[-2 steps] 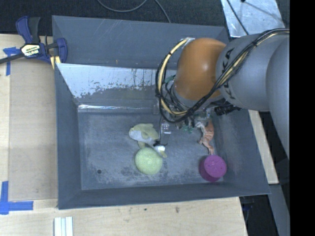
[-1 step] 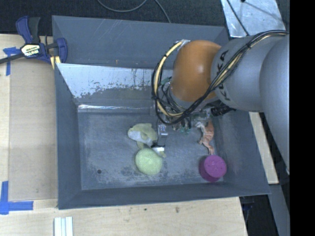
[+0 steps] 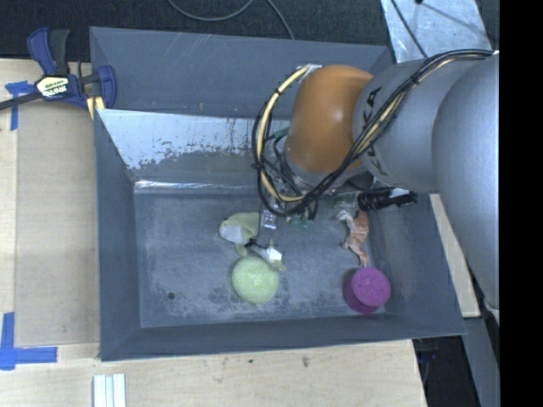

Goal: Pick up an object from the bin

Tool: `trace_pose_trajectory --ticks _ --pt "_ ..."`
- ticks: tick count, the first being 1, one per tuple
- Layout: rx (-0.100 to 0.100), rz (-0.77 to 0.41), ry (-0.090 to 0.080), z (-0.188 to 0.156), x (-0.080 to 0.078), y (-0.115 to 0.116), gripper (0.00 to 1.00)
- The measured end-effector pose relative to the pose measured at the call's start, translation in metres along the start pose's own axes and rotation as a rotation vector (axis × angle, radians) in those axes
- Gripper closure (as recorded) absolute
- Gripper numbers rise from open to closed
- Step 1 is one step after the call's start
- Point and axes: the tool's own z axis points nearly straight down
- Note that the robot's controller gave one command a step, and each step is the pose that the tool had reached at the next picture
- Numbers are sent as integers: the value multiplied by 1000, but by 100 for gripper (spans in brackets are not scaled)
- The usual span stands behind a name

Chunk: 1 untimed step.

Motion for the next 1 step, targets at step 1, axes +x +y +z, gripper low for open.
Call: trace_pose_trajectory --ticks 1 --pt "0 -49 1 46 8 -8 0"
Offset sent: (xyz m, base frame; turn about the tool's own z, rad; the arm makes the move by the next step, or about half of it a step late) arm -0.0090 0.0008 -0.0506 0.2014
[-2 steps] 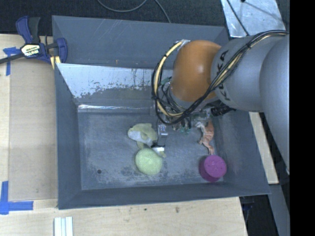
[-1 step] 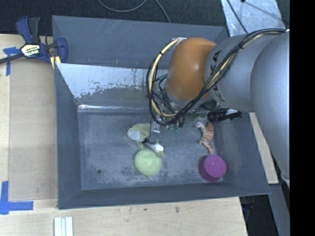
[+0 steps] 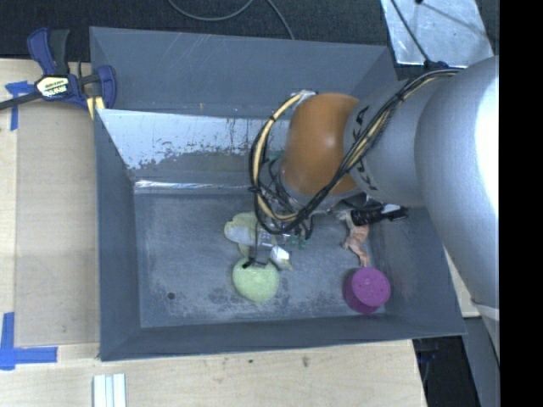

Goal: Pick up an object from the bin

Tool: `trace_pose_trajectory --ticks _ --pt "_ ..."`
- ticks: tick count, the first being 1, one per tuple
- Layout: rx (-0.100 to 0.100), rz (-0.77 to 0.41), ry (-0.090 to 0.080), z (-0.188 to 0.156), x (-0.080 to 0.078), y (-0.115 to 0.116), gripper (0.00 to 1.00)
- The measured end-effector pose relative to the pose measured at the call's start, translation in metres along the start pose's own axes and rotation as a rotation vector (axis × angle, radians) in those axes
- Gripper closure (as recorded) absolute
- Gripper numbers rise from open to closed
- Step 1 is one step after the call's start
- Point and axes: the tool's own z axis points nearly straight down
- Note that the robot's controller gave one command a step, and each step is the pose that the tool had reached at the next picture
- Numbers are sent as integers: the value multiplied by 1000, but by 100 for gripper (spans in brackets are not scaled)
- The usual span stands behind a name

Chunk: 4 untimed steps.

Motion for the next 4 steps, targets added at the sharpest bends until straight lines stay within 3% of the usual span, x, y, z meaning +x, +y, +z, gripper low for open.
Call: trace_pose_trajectory --ticks 1,4 --pt "-4 128 -12 12 -3 3 100" --pt "-1 143 -5 5 -3 3 100"
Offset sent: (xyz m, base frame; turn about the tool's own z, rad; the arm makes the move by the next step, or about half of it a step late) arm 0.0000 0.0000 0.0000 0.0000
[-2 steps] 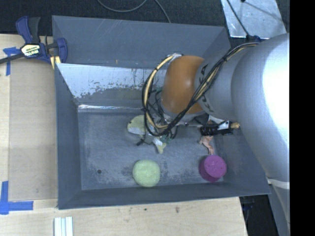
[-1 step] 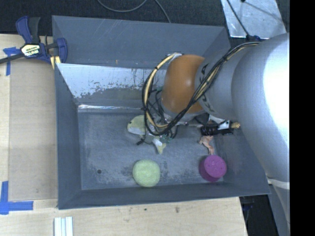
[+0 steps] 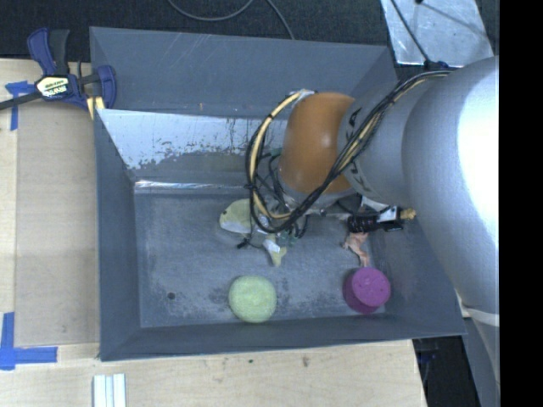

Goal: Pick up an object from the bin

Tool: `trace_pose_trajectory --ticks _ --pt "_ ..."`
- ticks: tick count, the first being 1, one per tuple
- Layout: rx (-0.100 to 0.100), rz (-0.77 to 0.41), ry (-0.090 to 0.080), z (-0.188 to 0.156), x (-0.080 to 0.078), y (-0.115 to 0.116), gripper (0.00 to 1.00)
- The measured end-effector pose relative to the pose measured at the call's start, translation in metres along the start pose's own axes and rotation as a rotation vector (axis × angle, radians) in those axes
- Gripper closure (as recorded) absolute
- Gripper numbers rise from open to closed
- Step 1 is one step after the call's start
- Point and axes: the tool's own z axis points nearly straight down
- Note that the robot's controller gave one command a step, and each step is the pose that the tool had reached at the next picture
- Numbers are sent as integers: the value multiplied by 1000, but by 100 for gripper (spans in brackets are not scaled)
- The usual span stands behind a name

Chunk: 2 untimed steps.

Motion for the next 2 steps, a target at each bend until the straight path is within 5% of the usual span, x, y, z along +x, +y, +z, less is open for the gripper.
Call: trace_pose_trajectory --ticks 2 --pt "1 1 2 -6 -1 0 100"
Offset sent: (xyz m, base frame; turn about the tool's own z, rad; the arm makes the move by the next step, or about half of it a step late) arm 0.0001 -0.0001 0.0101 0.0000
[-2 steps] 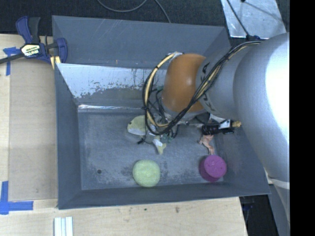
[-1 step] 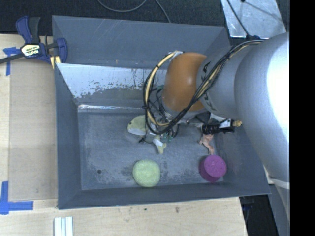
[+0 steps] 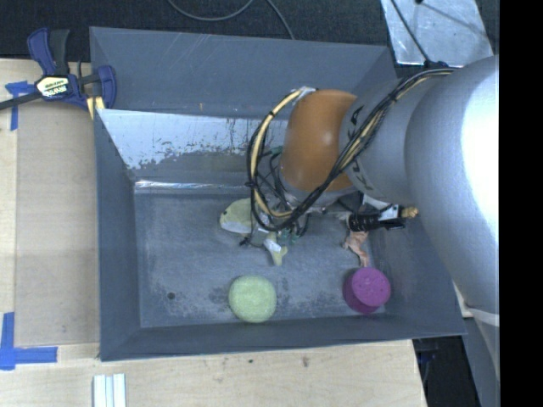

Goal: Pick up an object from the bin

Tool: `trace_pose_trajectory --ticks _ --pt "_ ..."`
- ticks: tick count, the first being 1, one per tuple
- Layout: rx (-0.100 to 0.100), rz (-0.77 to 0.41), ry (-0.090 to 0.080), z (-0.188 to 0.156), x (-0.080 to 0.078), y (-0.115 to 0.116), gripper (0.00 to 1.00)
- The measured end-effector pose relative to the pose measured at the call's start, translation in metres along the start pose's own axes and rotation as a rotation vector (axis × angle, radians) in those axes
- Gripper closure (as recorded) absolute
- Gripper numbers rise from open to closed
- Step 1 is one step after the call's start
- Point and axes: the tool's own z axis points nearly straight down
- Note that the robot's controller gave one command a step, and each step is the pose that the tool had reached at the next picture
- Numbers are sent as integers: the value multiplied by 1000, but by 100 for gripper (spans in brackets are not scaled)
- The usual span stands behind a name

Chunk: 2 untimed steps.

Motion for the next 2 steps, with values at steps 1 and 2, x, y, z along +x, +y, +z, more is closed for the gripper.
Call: trace_pose_trajectory --ticks 1,2 --pt "0 0 0 -1 0 0 100" --pt "0 0 1 -3 0 0 100"
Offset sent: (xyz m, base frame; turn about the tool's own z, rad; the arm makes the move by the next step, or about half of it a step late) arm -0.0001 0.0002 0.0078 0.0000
